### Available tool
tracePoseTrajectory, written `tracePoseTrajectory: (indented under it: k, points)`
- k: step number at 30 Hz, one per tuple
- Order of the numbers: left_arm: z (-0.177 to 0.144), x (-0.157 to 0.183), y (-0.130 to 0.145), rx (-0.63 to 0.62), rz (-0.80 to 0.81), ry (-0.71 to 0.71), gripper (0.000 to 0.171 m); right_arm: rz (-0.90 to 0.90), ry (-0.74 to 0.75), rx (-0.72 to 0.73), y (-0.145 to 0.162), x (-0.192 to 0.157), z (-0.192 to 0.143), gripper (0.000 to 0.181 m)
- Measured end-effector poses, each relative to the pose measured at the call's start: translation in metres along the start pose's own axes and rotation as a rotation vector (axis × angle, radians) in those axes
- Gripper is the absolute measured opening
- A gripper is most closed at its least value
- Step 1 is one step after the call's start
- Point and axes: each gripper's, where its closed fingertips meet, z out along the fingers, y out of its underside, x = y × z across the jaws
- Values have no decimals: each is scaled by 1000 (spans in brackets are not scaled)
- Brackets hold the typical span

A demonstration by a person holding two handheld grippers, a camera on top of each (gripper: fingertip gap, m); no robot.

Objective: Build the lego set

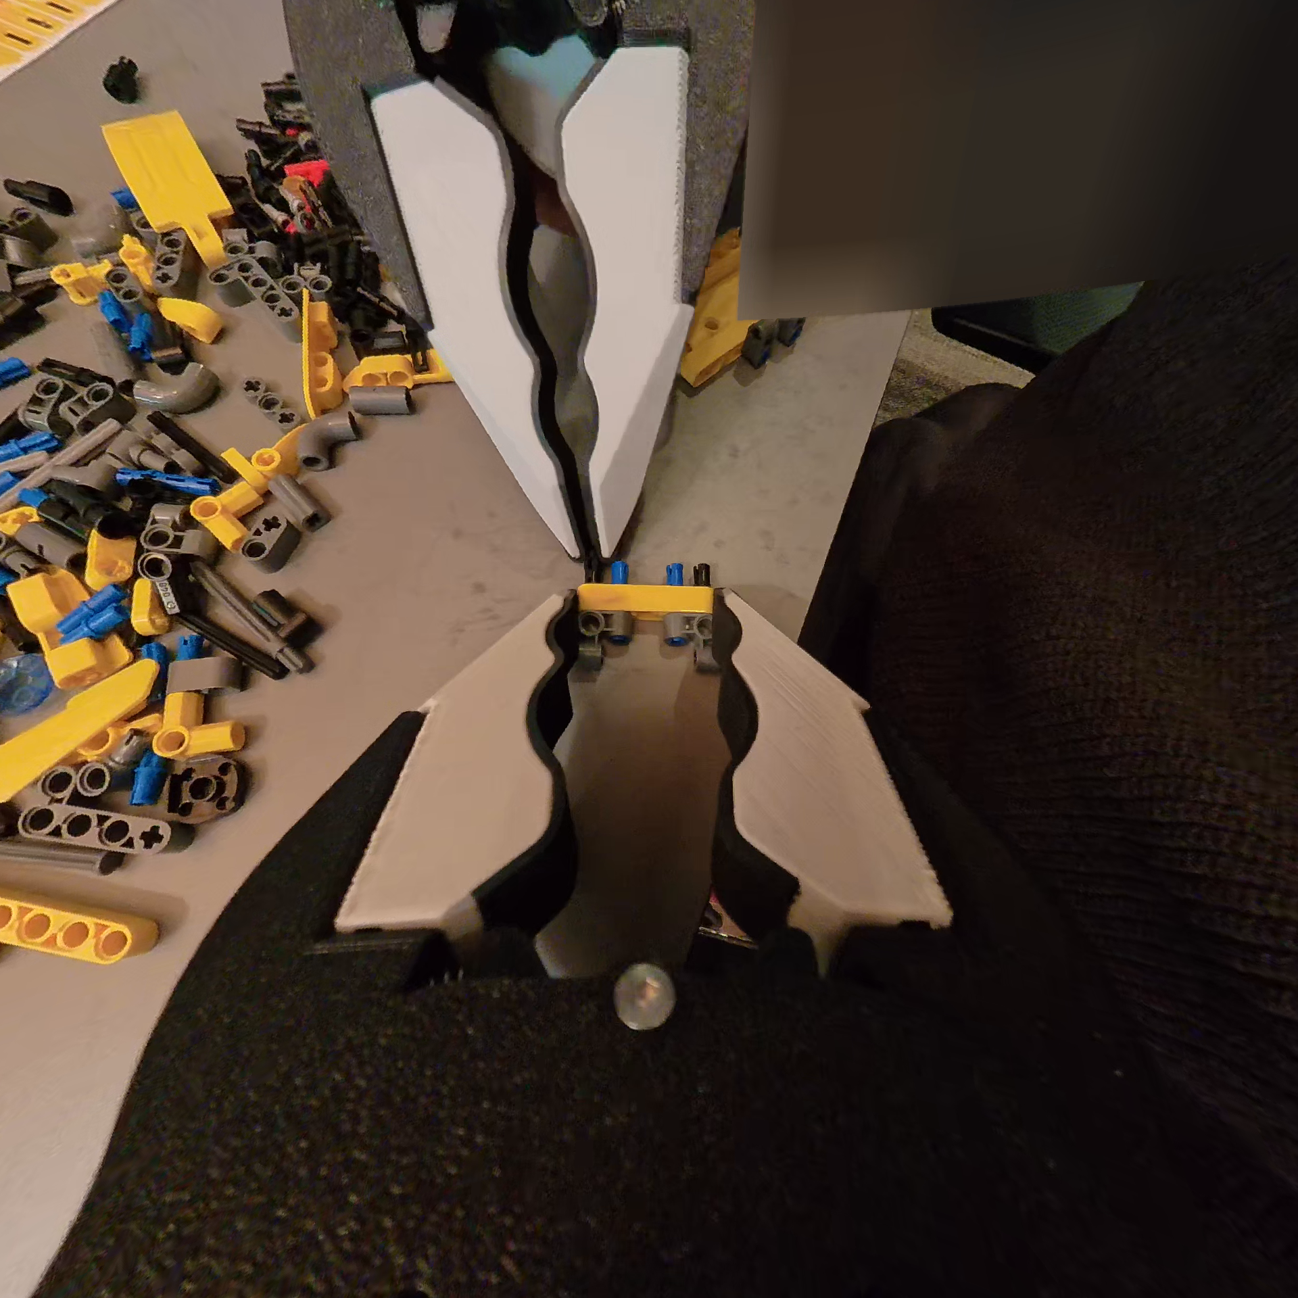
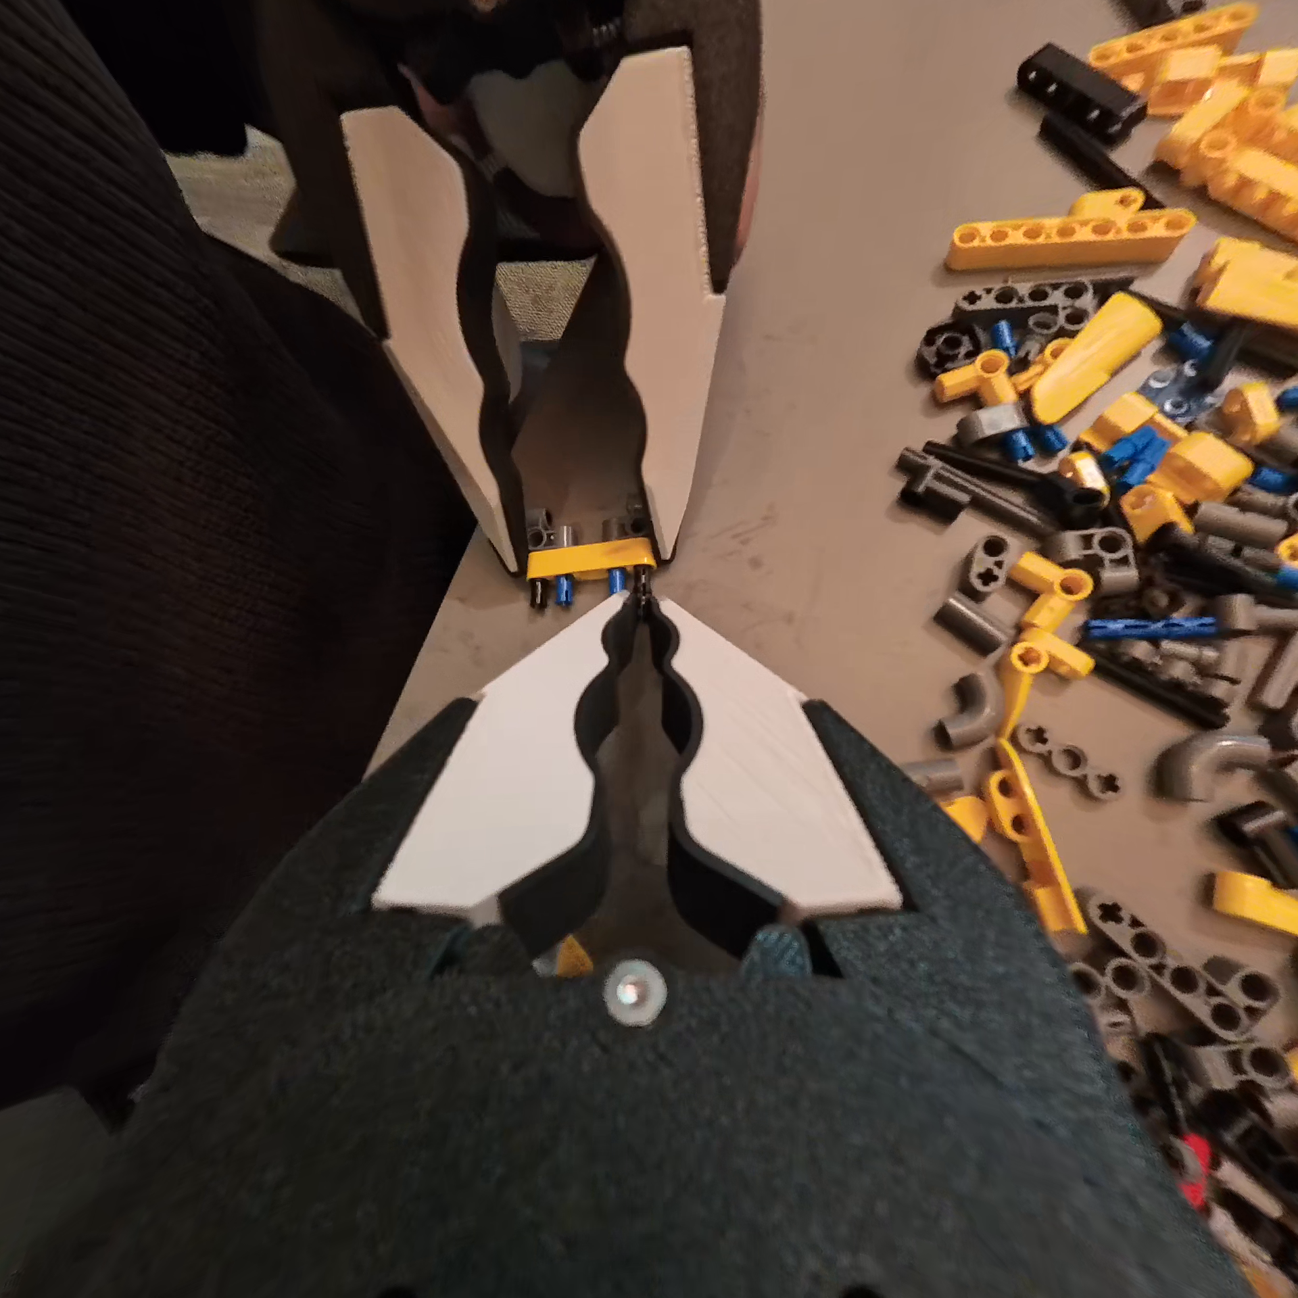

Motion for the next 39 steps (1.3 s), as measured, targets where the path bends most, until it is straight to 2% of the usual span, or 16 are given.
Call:
tracePoseTrajectory:
  k: [9, 14, 15, 16, 17, 20, 23, 28, 31, 33, 35, 39]
  points:
    - [0, -1, 0, 3, -4, 3, 36, -277, 114, -7, 0, 0, 1, 1]
    - [0, -1, 0, 4, -20, 15, 36, -114, 31, 17, -1, 1, 1, 1]
    - [0, -1, -1, 8, -29, 21, 33, -68, 12, 20, -1, 1, 1, 2]
    - [1, 1, -2, 15, -44, 43, 0, -12, -27, 37, -4, -3, 5, 0]
    - [5, 7, -3, 8, -18, 58, 0, 8, -42, 34, -8, -6, 12, 0]
    - [17, 18, -10, -1, 48, 45, 0, -88, 30, -46, -9, -5, 15, 0]
    - [17, 10, -11, 7, 6, 7, 0, -68, 54, -17, -9, 1, 12, 0]
    - [15, 13, -12, 7, -64, 87, 1, -59, 51, 0, -9, 6, 10, 0]
    - [14, 12, -13, 15, -72, 83, 8, -77, 69, -9, -8, 6, 9, 0]
    - [12, 12, -16, 37, -42, 45, 9, -94, 91, -14, -8, 6, 9, 0]
    - [6, 16, -24, 88, -5, -14, 19, -111, 111, -11, -8, 6, 9, 0]
    - [3, 55, -43, 186, 22, -62, 23, -123, 130, 6, -8, 6, 9, 0]
